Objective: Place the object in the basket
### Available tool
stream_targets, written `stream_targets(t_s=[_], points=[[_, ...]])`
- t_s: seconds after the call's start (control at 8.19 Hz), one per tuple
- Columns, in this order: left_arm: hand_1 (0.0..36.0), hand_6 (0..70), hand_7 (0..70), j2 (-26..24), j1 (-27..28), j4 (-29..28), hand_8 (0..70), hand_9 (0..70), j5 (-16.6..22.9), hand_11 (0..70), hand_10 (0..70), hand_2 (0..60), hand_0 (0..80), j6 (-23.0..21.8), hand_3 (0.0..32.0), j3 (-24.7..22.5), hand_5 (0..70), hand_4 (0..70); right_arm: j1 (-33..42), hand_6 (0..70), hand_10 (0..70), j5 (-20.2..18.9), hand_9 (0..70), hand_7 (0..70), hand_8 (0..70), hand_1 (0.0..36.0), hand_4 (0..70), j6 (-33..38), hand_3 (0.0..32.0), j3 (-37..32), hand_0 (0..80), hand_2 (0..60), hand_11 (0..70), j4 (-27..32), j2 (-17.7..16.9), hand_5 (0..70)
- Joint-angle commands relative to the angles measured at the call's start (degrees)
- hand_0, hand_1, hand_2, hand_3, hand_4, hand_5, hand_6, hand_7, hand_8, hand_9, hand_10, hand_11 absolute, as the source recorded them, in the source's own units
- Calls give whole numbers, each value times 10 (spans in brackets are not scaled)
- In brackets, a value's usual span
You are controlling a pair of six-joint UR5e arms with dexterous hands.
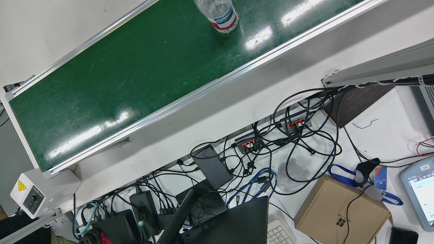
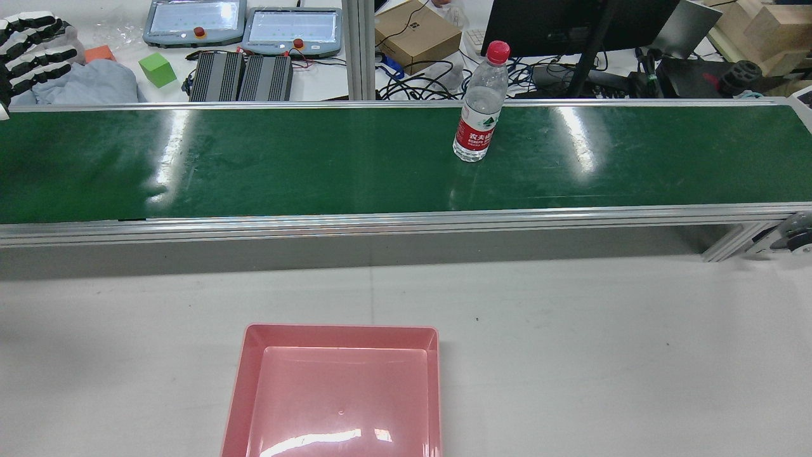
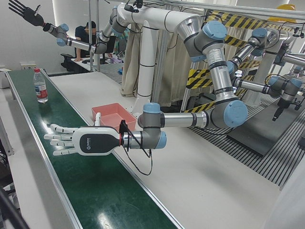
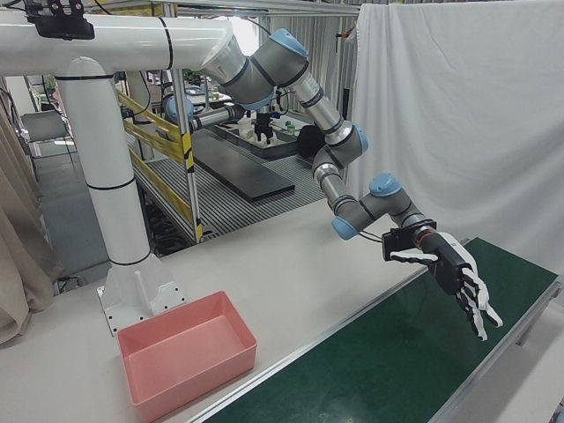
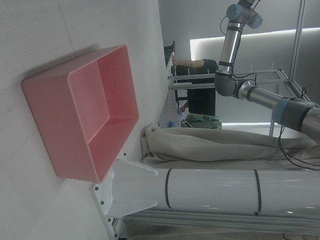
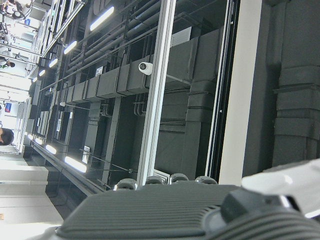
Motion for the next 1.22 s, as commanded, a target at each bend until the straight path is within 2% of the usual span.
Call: stream_targets(t_s=[0.0, 0.49, 1.1], points=[[56, 52, 29, 0, 0, 0, 122, 124, 0, 77, 44, 0, 541, 0, 104, 0, 248, 0, 0, 0, 0, 0, 0, 0, 0, 0, 0, 0, 0, 0, 0, 0, 0, 0, 0, 0], [56, 39, 20, 0, 1, 0, 100, 110, 0, 65, 35, 0, 544, 0, 114, -1, 243, 0, 0, 0, 0, 0, 0, 0, 0, 0, 0, 0, 0, 0, 0, 0, 0, 0, 0, 0], [56, 40, 21, 0, 1, 0, 99, 105, 0, 64, 35, 0, 544, 0, 110, -1, 243, 0, 0, 0, 0, 0, 0, 0, 0, 0, 0, 0, 0, 0, 0, 0, 0, -1, 0, 0]])
